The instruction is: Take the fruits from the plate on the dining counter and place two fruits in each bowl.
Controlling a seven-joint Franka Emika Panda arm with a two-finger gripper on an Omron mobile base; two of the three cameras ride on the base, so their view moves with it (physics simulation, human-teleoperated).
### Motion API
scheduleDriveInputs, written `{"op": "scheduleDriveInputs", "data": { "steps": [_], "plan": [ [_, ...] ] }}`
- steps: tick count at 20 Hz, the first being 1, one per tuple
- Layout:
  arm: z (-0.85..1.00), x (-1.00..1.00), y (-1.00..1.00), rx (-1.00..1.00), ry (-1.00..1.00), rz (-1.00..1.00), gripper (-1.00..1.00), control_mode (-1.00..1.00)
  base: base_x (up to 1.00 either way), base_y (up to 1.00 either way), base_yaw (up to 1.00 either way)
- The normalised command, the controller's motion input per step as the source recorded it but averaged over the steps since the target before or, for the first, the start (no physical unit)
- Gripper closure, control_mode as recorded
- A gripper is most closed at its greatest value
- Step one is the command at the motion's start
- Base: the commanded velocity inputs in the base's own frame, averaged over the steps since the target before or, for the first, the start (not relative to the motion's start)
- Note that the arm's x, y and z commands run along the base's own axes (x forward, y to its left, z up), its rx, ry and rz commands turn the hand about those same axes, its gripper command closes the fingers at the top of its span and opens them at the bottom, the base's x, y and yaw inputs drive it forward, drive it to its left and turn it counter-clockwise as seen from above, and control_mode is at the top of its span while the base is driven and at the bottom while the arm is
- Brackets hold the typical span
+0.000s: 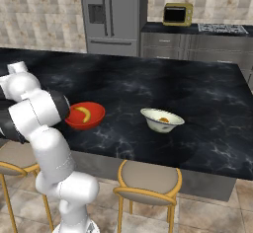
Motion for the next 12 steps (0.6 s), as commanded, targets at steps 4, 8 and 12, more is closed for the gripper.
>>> {"op": "scheduleDriveInputs", "data": {
  "steps": [4,8,12],
  "plan": [
    [-0.28,0.28,0.0,0.0,0.01,0.0,-1.0,-1.0,0.0,0.0,0.0],
    [-0.22,0.31,0.1,0.0,0.0,0.0,-1.0,-1.0,0.0,0.0,0.0],
    [-0.25,0.27,0.14,0.0,0.0,0.0,-1.0,-1.0,0.0,0.0,0.0]
  ]
}}
